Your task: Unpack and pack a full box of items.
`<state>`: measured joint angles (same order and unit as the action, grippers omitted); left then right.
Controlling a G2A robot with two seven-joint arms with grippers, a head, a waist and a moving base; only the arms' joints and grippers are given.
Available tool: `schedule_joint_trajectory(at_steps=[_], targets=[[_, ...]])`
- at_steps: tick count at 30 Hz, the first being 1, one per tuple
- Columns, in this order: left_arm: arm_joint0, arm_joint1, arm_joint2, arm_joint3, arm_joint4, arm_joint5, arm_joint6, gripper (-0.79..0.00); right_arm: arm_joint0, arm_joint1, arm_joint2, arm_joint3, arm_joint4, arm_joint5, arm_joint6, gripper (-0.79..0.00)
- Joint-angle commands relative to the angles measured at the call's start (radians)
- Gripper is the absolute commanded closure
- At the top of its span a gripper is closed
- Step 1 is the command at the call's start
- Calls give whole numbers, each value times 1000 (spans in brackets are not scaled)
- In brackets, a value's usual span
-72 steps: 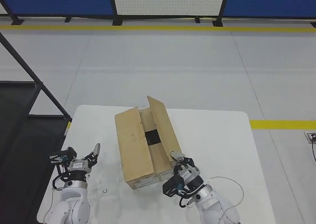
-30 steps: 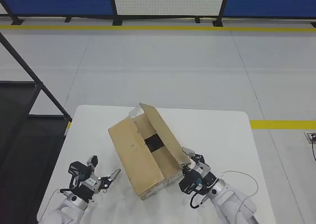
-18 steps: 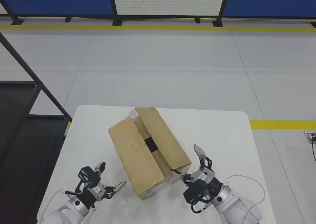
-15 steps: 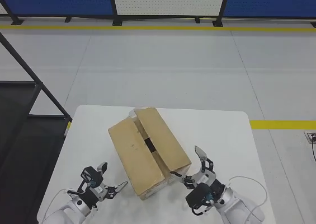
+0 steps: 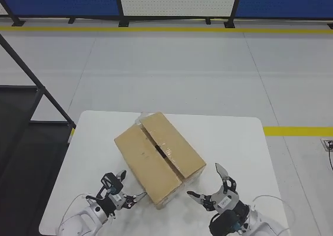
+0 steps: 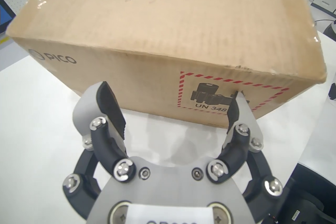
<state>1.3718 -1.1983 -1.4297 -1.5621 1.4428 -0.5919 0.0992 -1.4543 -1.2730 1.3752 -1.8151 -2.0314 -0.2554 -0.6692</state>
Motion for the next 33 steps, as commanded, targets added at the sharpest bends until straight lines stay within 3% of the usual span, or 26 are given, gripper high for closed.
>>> schedule_joint_trajectory(at_steps=[1,14,22,26,33], targets=[[-15,-2,19,6,-8,1,-10,-785,-8,4,6,-3,-5,-9,0,-785],[-79,-9,99,19,-28,8,-34,-785,-46,16,14,-33,-75,16,80,-785],[-33,3,-1,-22,-117,63,-23,-785,-47,16,12,-34,-64,19,89,-785],[-9,5,-52,-51,-164,135,-10,-785,-42,15,-8,-28,-61,23,131,-785],[1,0,-88,-61,-226,268,16,-785,-58,8,-105,-41,-186,142,231,-785]])
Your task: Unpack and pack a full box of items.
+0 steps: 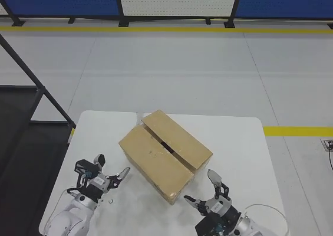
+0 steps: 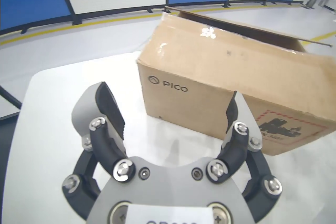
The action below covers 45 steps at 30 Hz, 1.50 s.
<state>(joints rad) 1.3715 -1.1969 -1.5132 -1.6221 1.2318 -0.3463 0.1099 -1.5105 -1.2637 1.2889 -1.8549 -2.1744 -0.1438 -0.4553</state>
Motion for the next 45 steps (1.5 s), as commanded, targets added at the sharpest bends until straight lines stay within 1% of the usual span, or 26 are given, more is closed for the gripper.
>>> schedule_joint_trajectory(at_steps=[1,6,12,14,16,19,23,28,36,45], targets=[[1,-2,-8,-2,-27,39,8,-785,-4,-2,-37,-4,-64,49,24,-785],[-9,-9,-14,-1,-65,136,10,-785,-1,-7,-110,-5,-166,116,39,-785],[-19,-18,-10,7,-96,245,12,-785,23,-14,-189,19,-252,144,77,-785],[-19,-21,-5,8,-107,266,11,-785,36,-16,-210,32,-262,146,85,-785],[-18,-23,-5,7,-117,279,14,-785,54,-21,-229,53,-302,165,129,-785],[-17,-23,-5,7,-119,280,15,-785,84,-30,-263,87,-348,206,202,-785],[-17,-23,-5,7,-119,280,15,-785,110,-39,-294,118,-359,231,231,-785],[-13,-23,-5,2,-119,277,15,-785,122,-44,-304,132,-381,247,265,-785],[-5,-23,-13,-6,-113,265,15,-785,107,-42,-272,133,-383,271,299,-785],[2,-25,-12,-10,-98,266,17,-785,70,-34,-212,118,-354,300,303,-785]])
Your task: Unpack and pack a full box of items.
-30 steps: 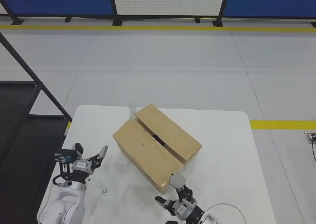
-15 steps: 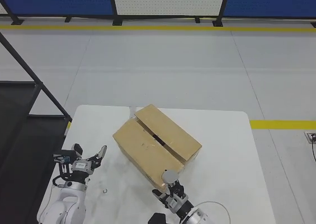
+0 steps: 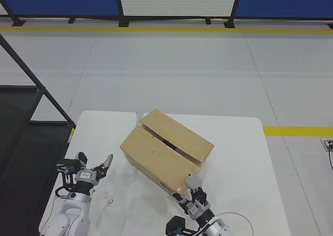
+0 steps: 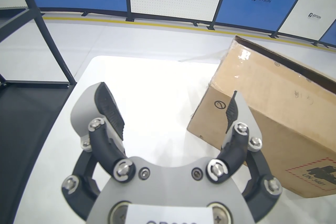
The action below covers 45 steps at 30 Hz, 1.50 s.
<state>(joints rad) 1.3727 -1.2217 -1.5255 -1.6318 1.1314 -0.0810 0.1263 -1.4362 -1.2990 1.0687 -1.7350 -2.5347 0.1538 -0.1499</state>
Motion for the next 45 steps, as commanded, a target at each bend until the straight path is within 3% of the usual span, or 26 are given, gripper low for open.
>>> schedule_joint_trajectory(at_steps=[1,23,45], targets=[[2,0,0,-1,4,2,1,-785,-7,2,16,-4,11,5,-3,-785],[26,-8,8,-16,23,26,5,-785,-5,17,168,25,232,-31,-128,-785],[-16,-17,35,21,64,77,-38,-785,14,15,253,51,387,4,-105,-785]])
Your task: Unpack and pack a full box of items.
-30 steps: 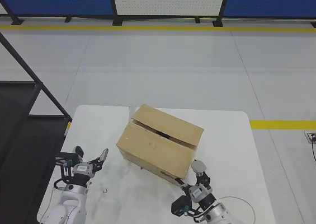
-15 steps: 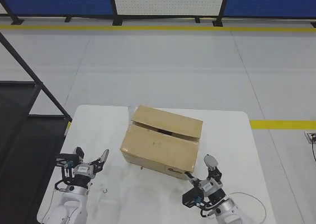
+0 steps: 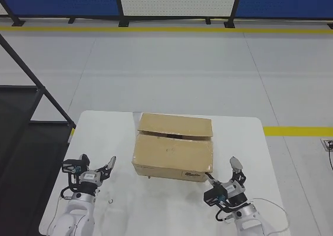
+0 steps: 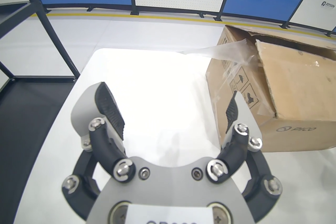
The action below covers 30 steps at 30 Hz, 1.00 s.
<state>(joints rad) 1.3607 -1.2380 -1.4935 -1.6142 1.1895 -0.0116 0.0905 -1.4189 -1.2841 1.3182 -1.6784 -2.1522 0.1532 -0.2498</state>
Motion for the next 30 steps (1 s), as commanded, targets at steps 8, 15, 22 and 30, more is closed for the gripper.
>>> schedule_joint_trajectory(at_steps=[8,15,22,30], targets=[[-52,-7,52,54,60,2,-4,-785,-54,1,37,-61,114,32,-109,-785],[-116,-15,116,128,131,-2,15,-785,-102,9,88,-85,241,-31,-266,-785],[-156,-23,152,186,169,11,24,-785,-125,14,125,-84,275,-57,-314,-785],[-151,-26,164,192,179,-18,36,-785,-121,17,137,-77,285,-72,-330,-785]])
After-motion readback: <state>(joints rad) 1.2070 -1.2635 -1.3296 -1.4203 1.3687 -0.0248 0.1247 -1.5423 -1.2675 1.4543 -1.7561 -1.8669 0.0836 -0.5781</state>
